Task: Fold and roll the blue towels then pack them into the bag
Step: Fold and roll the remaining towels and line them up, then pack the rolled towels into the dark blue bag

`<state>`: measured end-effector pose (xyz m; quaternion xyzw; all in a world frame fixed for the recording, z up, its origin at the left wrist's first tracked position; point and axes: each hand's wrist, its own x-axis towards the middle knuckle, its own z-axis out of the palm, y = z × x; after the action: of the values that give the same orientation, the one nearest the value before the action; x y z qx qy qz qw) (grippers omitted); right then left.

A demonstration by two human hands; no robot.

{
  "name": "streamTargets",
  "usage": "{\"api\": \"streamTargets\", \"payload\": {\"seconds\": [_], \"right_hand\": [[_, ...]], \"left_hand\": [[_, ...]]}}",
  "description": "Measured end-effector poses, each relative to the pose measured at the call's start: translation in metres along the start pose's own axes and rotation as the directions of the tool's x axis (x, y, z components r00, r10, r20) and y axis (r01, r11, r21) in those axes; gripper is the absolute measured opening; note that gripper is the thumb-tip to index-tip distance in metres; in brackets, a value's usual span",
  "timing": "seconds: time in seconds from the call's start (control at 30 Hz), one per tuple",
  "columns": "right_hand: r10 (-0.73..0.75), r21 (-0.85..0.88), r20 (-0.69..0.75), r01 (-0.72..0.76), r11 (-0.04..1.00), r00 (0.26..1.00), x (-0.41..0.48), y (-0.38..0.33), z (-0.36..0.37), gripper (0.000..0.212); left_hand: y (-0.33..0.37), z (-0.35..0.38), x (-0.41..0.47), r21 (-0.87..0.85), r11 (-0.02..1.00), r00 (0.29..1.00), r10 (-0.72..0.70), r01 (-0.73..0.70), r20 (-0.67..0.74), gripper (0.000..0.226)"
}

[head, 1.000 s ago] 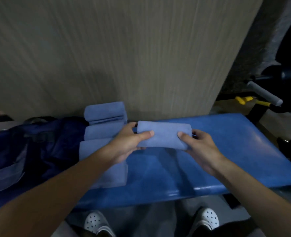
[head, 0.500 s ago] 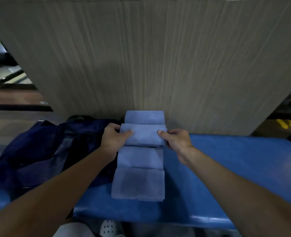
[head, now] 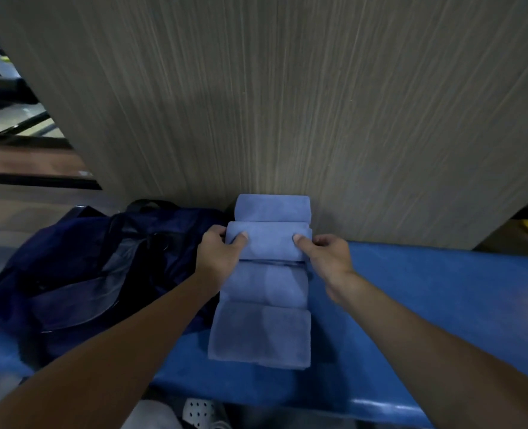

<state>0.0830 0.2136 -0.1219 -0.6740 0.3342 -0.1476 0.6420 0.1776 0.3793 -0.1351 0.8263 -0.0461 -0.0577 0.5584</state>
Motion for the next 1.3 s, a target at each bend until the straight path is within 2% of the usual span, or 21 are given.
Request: {"api": "streamTargets", "payload": {"seconds": [0.13, 0.23, 0.33, 0.43, 0.5, 0.57, 0.63, 0.73, 0.8, 0.9, 1.03, 1.1, 1.2, 1.3], "right_hand": [[0.056, 0.033, 0.054, -0.058, 0.998, 0.997, -0.005, -0.002, -0.001, 0.023], [0.037, 0.020, 0.020, -0.037, 0.999, 0.999, -0.008, -0.006, -0.006, 0.043], [-0.012, -0.030, -0.040, 0.011, 0.999, 0.999, -0.009, -0.008, -0.007, 0.051], [-0.062, -0.145, -0.100, 0.047, 0.988, 0.993, -0.017, -0.020, -0.001, 0.054], [-0.101, -0.282, -0.173, 0.049, 0.958, 0.980, -0.026, -0.031, 0.008, 0.054], [-0.219, -0.443, -0.211, 0.106, 0.890, 0.953, -0.038, -0.043, 0.020, 0.041], [-0.335, -0.498, -0.147, 0.223, 0.838, 0.931, -0.047, -0.052, 0.038, 0.028], [-0.329, -0.380, 0.117, 0.349, 0.857, 0.937, -0.058, -0.060, 0.084, 0.017], [-0.286, -0.377, 0.265, 0.372, 0.848, 0.921, -0.064, -0.061, 0.118, 0.024], [-0.188, -0.406, 0.407, 0.361, 0.840, 0.894, -0.072, -0.062, 0.158, 0.051], [-0.138, -0.437, 0.421, 0.334, 0.835, 0.896, -0.065, -0.058, 0.190, 0.065], [-0.129, -0.476, 0.376, 0.311, 0.822, 0.918, -0.058, -0.054, 0.201, 0.073], [-0.112, -0.554, 0.332, 0.290, 0.781, 0.937, -0.050, -0.048, 0.213, 0.082], [-0.143, -0.555, 0.323, 0.309, 0.772, 0.936, -0.047, -0.040, 0.223, 0.065]], "left_hand": [[0.002, 0.003, -0.001, 0.018, 0.999, 0.999, -0.033, 0.033, 0.008, 0.026], [0.011, 0.000, -0.003, 0.012, 1.000, 1.000, 0.000, 0.000, 0.003, 0.025], [0.018, -0.008, -0.007, 0.012, 1.000, 1.000, 0.019, -0.019, -0.008, 0.028], [0.026, -0.021, -0.014, 0.031, 0.999, 0.999, 0.036, -0.035, -0.033, 0.032], [0.030, -0.035, -0.018, 0.051, 0.996, 0.997, 0.072, -0.069, -0.042, 0.037], [0.032, -0.053, -0.019, 0.072, 0.992, 0.992, 0.112, -0.107, -0.060, 0.033], [0.032, -0.077, -0.019, 0.103, 0.984, 0.984, 0.155, -0.145, -0.089, 0.019], [0.023, -0.124, -0.012, 0.166, 0.971, 0.970, 0.196, -0.171, -0.147, 0.006], [0.005, -0.159, 0.000, 0.216, 0.967, 0.967, 0.175, -0.134, -0.186, 0.004], [-0.033, -0.209, 0.015, 0.405, 0.913, 0.952, 0.174, -0.060, -0.250, 0.011], [-0.082, -0.255, 0.022, 0.723, 0.675, 0.965, 0.061, 0.149, -0.256, 0.045], [-0.100, -0.267, 0.027, 0.742, 0.639, 0.967, -0.015, 0.205, -0.254, 0.057], [-0.118, -0.274, 0.037, 0.759, 0.612, 0.972, -0.078, 0.221, -0.220, 0.062], [-0.130, -0.277, 0.040, 0.805, 0.554, 0.975, -0.061, 0.212, -0.215, 0.053]]}}
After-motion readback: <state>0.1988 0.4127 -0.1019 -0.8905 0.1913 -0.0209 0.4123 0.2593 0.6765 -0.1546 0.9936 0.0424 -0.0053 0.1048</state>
